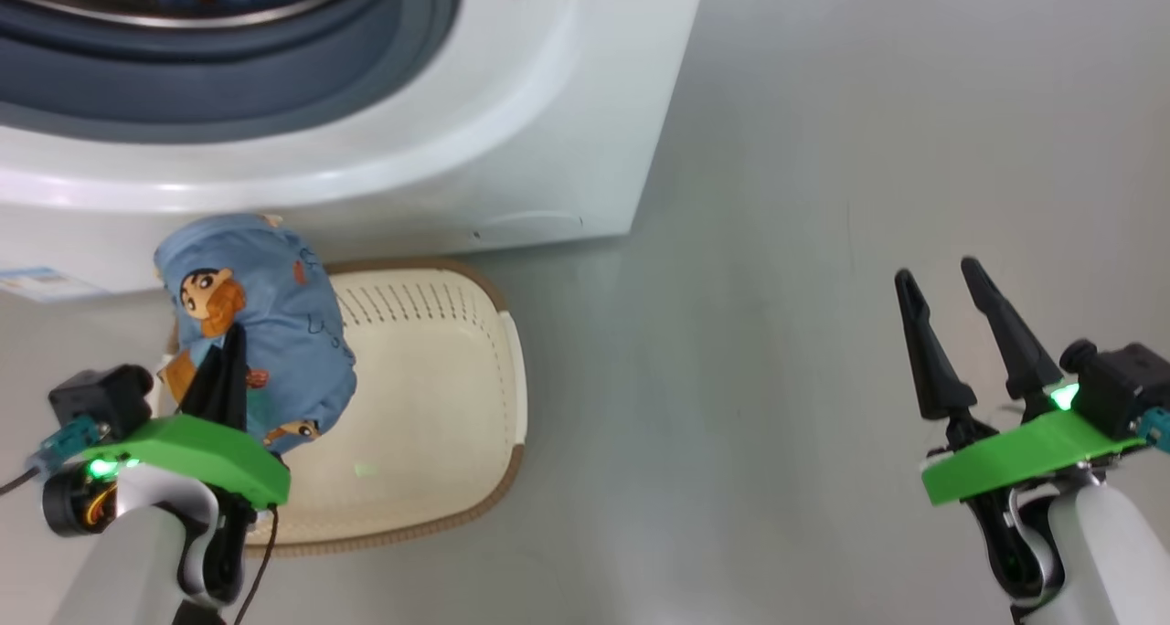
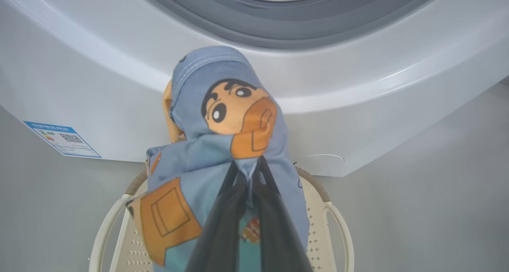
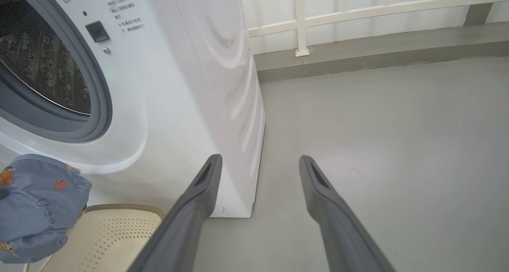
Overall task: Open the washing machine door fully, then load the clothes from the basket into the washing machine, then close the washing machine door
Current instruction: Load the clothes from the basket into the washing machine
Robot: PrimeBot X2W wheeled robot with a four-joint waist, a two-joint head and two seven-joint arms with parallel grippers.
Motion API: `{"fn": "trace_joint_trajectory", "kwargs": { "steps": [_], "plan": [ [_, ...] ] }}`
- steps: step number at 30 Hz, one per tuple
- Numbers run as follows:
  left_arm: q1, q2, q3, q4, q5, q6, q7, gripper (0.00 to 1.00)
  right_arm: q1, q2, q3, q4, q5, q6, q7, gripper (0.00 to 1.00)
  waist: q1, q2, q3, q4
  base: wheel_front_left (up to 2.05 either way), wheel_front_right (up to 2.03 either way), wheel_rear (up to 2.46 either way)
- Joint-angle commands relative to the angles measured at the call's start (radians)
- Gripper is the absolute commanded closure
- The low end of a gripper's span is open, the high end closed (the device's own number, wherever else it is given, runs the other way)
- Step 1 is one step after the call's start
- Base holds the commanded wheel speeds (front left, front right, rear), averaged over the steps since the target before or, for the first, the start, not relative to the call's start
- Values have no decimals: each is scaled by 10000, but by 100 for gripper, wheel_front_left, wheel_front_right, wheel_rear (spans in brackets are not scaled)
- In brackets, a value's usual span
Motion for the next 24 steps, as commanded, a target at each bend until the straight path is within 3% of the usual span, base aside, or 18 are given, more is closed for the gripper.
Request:
{"fn": "trace_joint_trajectory", "kwargs": {
  "steps": [1, 15, 24],
  "plan": [
    [156, 325, 409, -280, 137, -23, -65, 100, 284, -124, 159, -180, 84, 16, -49, 0, 0, 0, -737, 228, 0, 0, 0],
    [2211, -54, 1920, -3438, 1956, -23, -65, 100, 1434, -331, -109, -240, 225, 16, -49, 0, 0, 0, -1935, 404, 0, 0, 0],
    [3660, -631, 2798, -5166, 3024, -23, -65, 100, 1924, -310, -348, -266, 266, 16, -49, 0, 0, 0, -2384, 416, 0, 0, 0]
  ]
}}
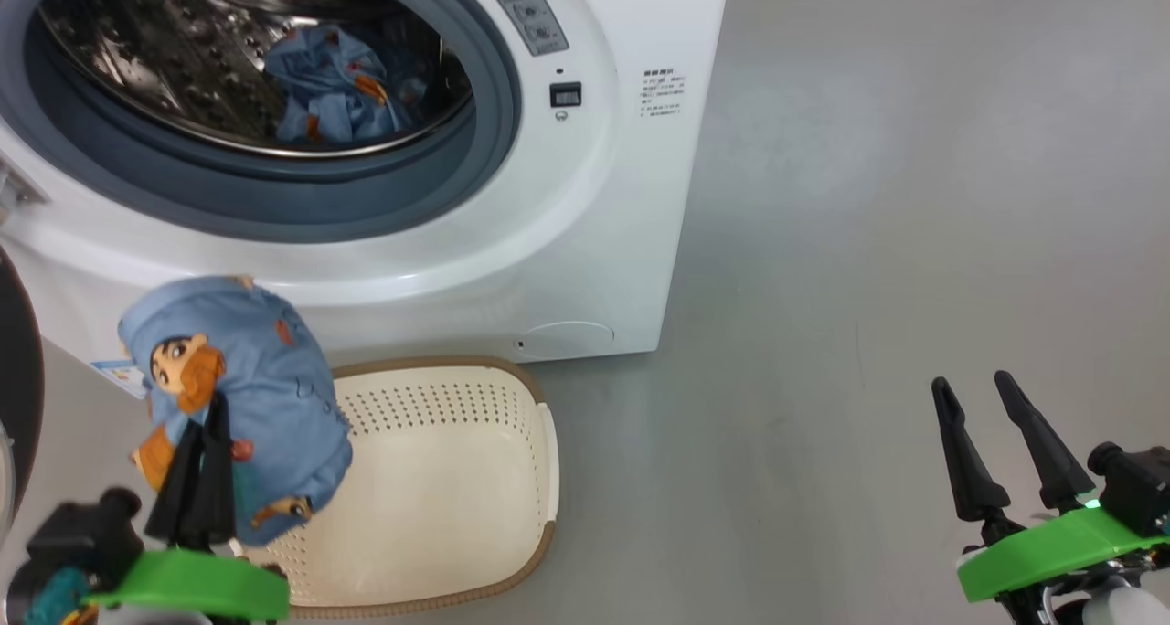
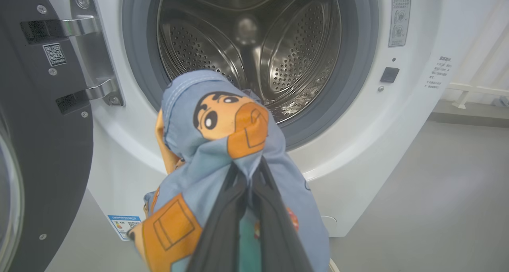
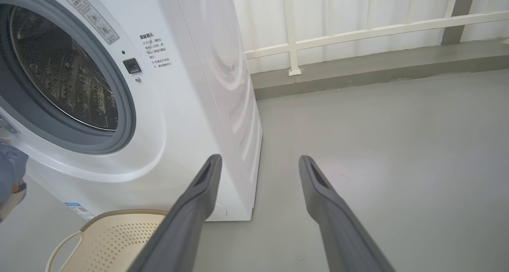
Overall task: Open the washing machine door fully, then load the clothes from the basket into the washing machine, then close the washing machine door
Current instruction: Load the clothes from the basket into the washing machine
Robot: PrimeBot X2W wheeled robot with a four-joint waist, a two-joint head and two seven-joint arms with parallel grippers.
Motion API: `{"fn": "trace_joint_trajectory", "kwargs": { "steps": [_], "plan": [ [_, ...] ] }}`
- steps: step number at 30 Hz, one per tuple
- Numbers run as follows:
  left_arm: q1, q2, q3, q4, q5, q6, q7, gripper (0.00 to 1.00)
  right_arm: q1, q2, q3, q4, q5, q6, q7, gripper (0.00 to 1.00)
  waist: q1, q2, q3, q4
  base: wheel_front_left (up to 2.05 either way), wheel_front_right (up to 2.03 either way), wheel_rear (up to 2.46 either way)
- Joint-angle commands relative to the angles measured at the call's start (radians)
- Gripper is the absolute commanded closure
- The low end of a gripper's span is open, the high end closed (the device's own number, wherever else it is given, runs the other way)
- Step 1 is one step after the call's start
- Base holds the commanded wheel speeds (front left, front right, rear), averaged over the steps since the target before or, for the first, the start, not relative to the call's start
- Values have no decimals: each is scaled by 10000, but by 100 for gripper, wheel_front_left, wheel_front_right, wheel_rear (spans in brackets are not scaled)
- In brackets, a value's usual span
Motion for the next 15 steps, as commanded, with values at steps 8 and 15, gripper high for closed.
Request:
{"fn": "trace_joint_trajectory", "kwargs": {
  "steps": [8, 15],
  "plan": [
    [1149, -433, 889, -1310, 496, -23, -65, 100, 538, -109, -152, -337, 75, 16, -49, 0, 0, -1, -396, 26, 0, 0, 0],
    [1290, -627, 904, -1499, 544, -23, -65, 100, 599, -100, -207, -413, 59, 16, -49, 0, 0, -1, -315, -2, 0, 0, 0]
  ]
}}
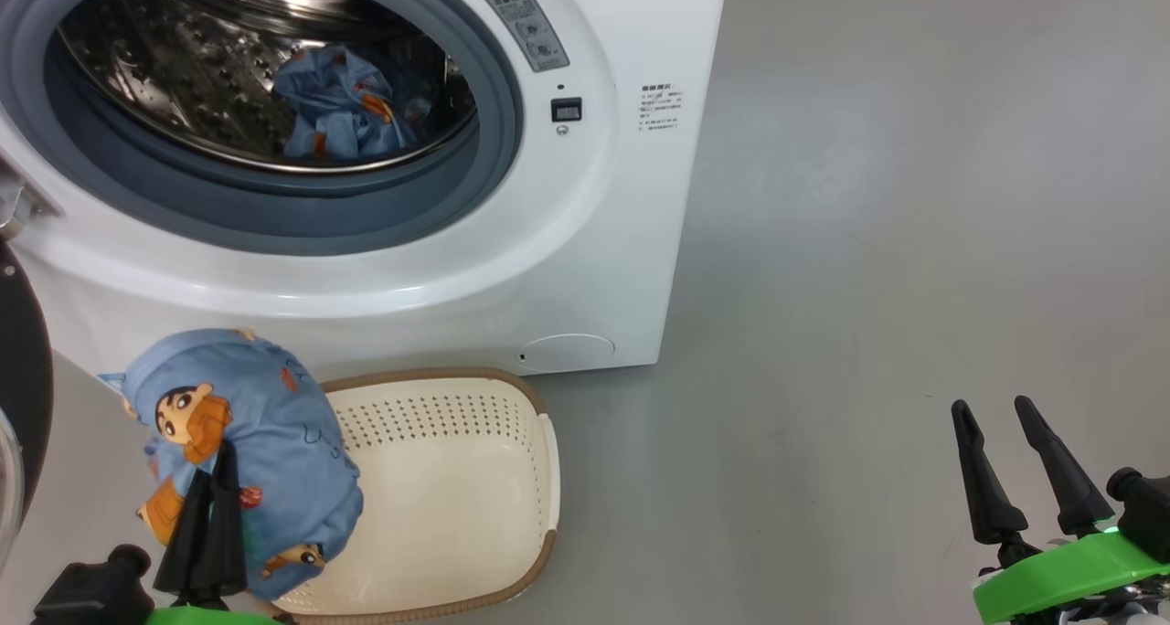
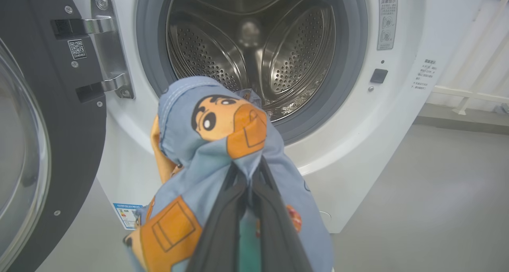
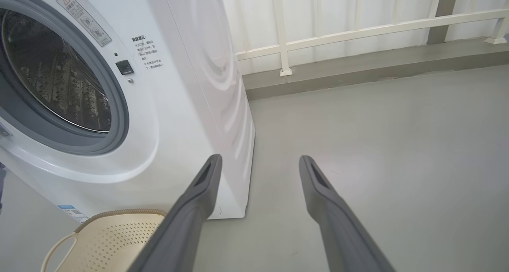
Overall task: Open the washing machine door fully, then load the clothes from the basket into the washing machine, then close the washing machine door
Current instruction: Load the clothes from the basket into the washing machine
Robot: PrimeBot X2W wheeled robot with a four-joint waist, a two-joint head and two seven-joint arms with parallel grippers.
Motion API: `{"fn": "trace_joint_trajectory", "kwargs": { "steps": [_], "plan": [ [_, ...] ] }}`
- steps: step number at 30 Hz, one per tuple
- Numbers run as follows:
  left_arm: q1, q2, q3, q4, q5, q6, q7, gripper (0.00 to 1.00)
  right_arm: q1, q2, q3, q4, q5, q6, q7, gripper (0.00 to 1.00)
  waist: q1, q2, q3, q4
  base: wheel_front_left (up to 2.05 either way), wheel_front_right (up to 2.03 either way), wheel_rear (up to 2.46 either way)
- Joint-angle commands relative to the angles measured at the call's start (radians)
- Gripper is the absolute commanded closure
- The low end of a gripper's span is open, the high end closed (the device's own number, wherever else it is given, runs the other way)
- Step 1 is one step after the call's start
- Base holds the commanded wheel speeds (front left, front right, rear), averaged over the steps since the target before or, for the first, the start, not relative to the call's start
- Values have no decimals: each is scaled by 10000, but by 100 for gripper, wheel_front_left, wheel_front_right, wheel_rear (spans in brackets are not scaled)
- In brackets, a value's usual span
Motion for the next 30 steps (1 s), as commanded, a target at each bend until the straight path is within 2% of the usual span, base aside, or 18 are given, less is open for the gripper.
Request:
{"fn": "trace_joint_trajectory", "kwargs": {
  "steps": [1, 9, 14, 22, 26, 30],
  "plan": [
    [-162, 103, 366, -304, 44, -23, -65, 100, 8, -131, 176, -260, 57, 16, -49, 0, 0, -1, 45, -20, 0, 0, 0],
    [-530, 88, 445, -303, -29, -23, -65, 100, -213, -31, 194, -353, 14, 16, -49, 0, 0, -1, 397, -103, 0, 0, 0],
    [-1344, 222, 166, -67, -99, -23, -65, 100, -411, 87, 258, -396, -22, 16, -49, 0, 0, -1, 870, -99, 0, 0, 0],
    [-3830, 662, 21, 834, -229, -23, -65, 100, -1222, 328, 513, -520, -86, 16, -49, 0, 0, -1, 2042, -420, 0, 0, 0],
    [-5312, 854, 313, 1782, -680, -23, -65, 100, -1671, 525, 748, -504, -100, 16, -49, 0, 0, -1, 2598, -782, 0, 0, 0],
    [-6620, 1356, 419, 3105, -908, -23, -65, 100, -2020, 725, 1099, -400, -98, 16, -49, 0, 0, -1, 2970, -1257, 0, 0, 0]
  ]
}}
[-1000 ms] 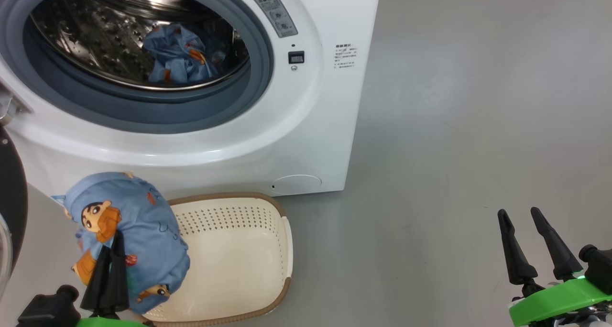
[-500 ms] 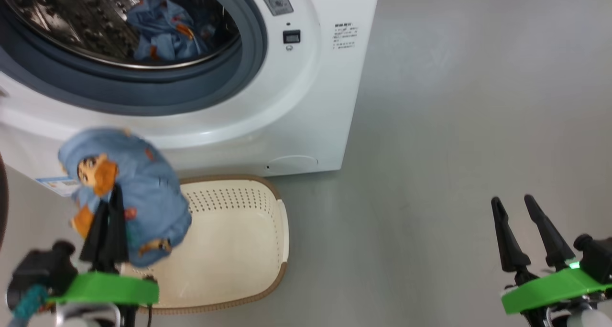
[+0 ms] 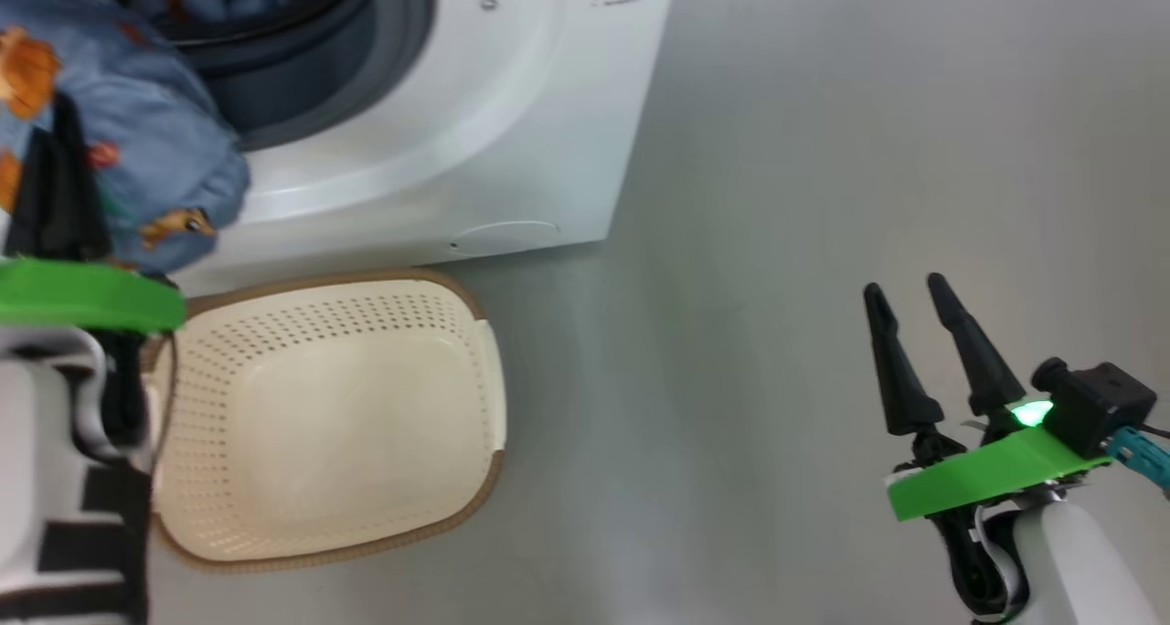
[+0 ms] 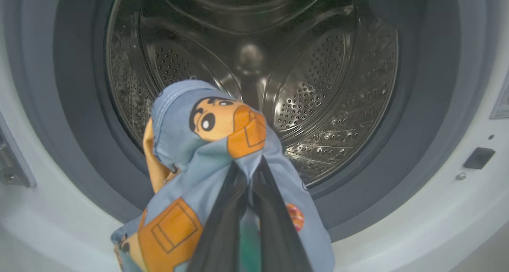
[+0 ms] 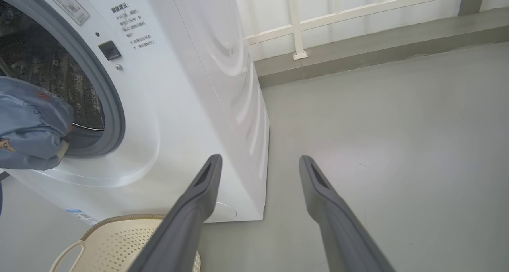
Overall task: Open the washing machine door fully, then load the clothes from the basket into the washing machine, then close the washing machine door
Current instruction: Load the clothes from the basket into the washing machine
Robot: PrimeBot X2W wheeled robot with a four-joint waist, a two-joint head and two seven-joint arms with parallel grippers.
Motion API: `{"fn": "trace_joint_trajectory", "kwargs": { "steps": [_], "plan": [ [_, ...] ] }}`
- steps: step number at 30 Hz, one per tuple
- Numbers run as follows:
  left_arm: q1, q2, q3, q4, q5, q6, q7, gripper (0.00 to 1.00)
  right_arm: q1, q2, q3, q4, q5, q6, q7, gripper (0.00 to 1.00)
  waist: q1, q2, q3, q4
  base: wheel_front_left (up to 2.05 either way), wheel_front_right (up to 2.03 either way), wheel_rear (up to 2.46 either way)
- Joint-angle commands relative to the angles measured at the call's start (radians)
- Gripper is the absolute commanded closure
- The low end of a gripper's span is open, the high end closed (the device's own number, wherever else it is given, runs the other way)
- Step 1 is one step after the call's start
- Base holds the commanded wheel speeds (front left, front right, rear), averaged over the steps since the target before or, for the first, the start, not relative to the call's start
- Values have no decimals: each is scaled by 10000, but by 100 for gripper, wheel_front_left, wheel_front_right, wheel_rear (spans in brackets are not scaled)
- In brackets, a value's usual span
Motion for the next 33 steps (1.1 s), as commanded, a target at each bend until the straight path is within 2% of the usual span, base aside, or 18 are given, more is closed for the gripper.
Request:
{"fn": "trace_joint_trajectory", "kwargs": {
  "steps": [1, 11, 19, 20, 21, 33],
  "plan": [
    [-475, 598, 258, 90, 28, -23, -63, 100, -96, 10, 300, -158, -60, 16, -49, 0, 0, 0, 559, -683, 0, 0, 0],
    [-3285, 1631, -79, 2987, 537, -23, -63, 100, -554, 308, 641, -96, 1, 16, -49, 0, 0, 0, 1166, -1525, 0, 0, 0],
    [-4823, 2085, 1, 3214, 1248, -23, -63, 98, -796, 357, 805, -101, 21, 16, -49, 0, 0, 0, 1436, -1772, 0, 0, 0],
    [-4934, 2121, -12, 3227, 1425, -23, -63, 58, -819, 363, 823, -98, 15, 16, -49, 0, 0, 0, 1468, -1787, 0, 0, 0],
    [-5026, 2132, 13, 3233, 1554, -21, -63, 0, -838, 370, 842, -94, 9, 16, -49, 0, 0, 0, 1495, -1803, 0, 0, 0],
    [-4606, 1629, 489, 3138, 2033, -15, -63, 0, -829, 303, 784, -25, -32, 16, -49, 0, 0, 0, 1376, -1552, 0, 0, 0]
  ]
}}
